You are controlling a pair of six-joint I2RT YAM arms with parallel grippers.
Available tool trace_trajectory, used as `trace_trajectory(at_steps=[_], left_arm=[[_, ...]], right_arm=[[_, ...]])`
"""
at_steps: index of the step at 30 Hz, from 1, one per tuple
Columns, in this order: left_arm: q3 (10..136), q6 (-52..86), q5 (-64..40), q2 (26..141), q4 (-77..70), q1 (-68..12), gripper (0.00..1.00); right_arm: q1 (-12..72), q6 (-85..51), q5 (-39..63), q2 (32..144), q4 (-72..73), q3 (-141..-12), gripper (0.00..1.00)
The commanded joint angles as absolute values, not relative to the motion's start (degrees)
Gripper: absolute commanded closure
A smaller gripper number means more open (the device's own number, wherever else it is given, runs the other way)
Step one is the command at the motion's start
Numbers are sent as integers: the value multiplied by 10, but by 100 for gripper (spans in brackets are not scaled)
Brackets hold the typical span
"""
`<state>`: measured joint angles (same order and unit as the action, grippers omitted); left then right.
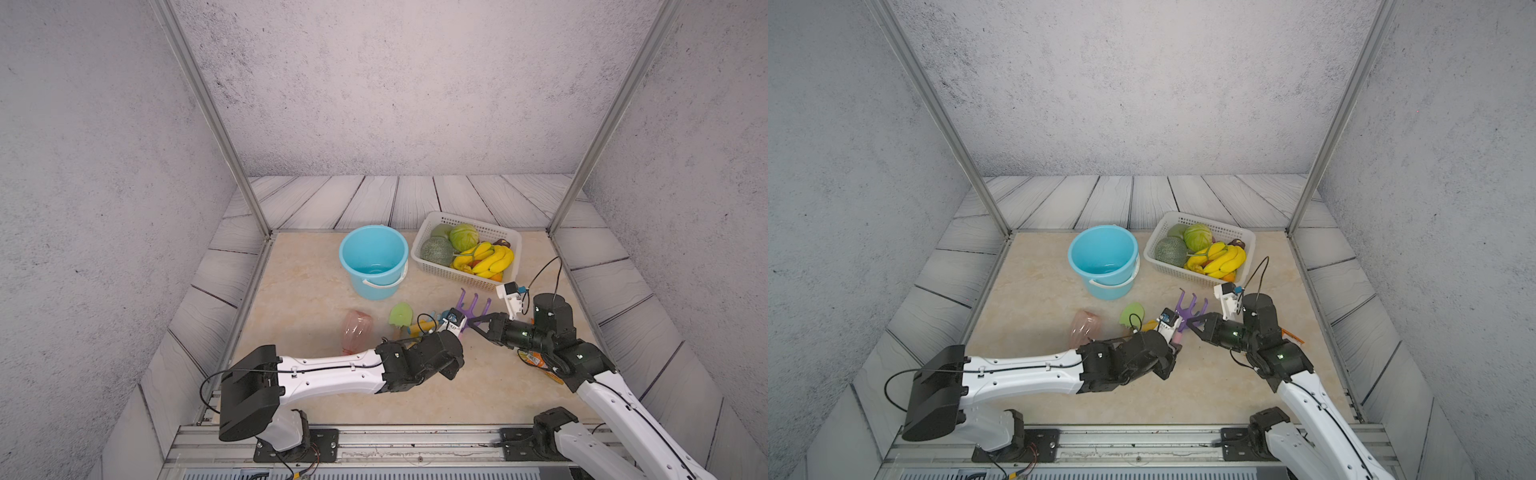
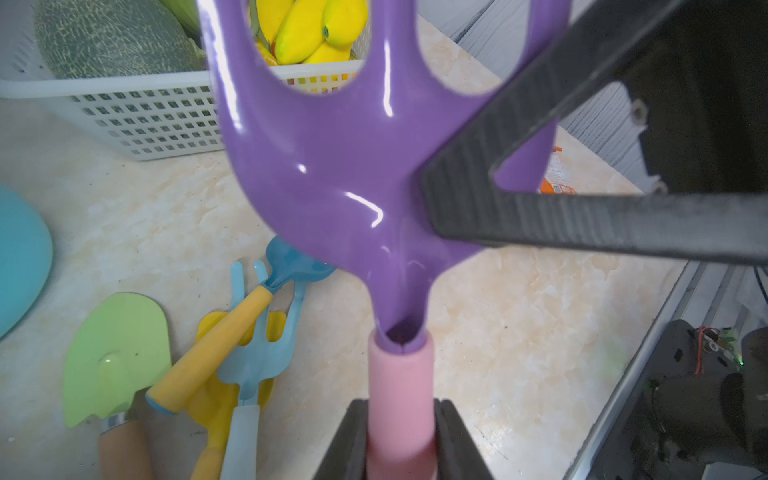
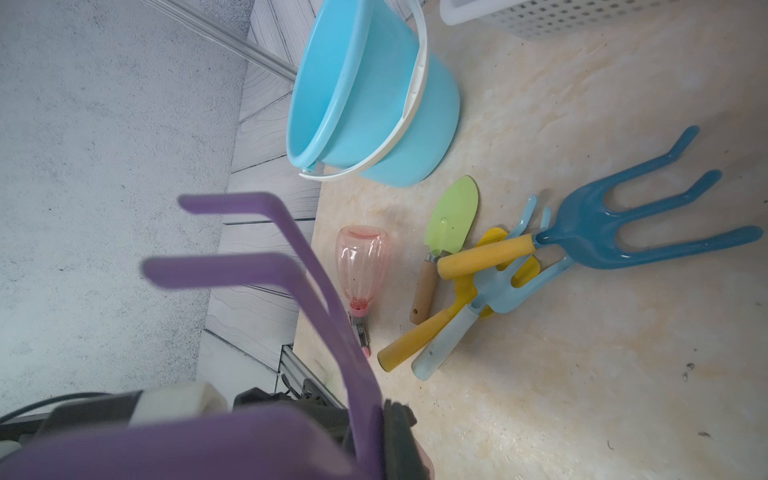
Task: Organize the gardening tools
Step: Pick up the gardening tool from the center of the board.
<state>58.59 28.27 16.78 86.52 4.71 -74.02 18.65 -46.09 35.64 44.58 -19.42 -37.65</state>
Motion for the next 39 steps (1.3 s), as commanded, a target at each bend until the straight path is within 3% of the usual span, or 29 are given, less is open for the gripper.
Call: trace_trajectory(at_steps=[1,2,7,19,35,39], left_arm=[[584,272,174,847,37,-744,98],[584,275,176,846,38,-744,96],[586,282,197,836,43,-744,70],[609,259,186,836,37,-730,57],[640,271,124,883,37,-714,59],[639,273,125,887,33,-712,67]], right_arm=[[189,-434,324,452,-198,-383,99],[189,-433,322,451,-199,-383,100],[194,-429,314,448,-206,-383,100],[205,-443,315,438,-202,-387,100],[215,-443,316,433,-209,-405,100],[216,-443,318,432,-210,-408,100]])
